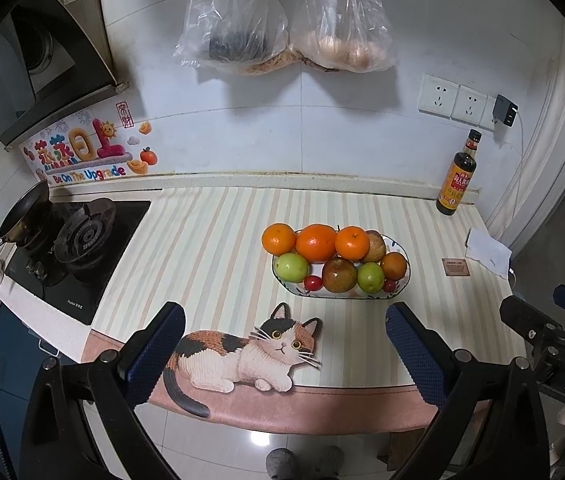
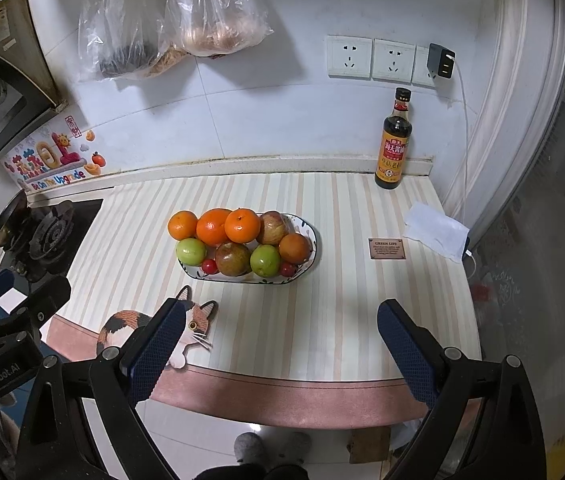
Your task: Organize fruits
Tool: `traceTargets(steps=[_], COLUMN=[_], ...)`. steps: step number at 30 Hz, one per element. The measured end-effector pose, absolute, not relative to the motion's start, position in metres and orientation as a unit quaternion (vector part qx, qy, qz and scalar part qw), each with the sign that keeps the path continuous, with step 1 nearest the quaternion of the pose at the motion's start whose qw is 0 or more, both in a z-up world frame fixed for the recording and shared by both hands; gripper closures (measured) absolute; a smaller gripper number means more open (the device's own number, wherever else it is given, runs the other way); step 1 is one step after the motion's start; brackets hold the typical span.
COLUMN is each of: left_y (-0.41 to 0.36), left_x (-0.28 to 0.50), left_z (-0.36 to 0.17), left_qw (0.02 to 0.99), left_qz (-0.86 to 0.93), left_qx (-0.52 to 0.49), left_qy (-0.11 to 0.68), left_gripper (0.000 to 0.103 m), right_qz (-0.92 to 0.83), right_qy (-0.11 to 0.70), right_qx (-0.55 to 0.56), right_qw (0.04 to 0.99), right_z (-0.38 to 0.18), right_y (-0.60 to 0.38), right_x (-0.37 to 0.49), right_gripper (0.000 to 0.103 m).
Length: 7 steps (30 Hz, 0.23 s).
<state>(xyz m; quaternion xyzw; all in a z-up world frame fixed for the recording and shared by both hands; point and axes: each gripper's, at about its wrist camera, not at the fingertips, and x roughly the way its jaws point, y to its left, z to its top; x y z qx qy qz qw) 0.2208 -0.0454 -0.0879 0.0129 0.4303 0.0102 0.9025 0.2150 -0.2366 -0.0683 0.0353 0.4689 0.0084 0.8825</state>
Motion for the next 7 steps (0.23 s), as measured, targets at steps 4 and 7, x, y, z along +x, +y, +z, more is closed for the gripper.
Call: traceTargets(steps=[4,7], left_y=[-0.0436,-0.0434], left_x=[0.2186,0.2175], left_z=[-0.0884,-0.088], left_qw=[0.903,0.905], left_qz=[0.011,0.011], left_qx=[0.013,0.014], left_qy=[0.43,0.426], left_gripper=[0.0,0.0], right_qz=[0.008,0.009], right_qy=[0.469,0.469], right_qx=[0.034,0.035], right_qw=[0.883,0.882], right_z=[-0.0682,-0.0677], right_y=[-0.2369,-0.2363], right_x=[0.2151,0.2144], right_gripper=[0.004,0.004])
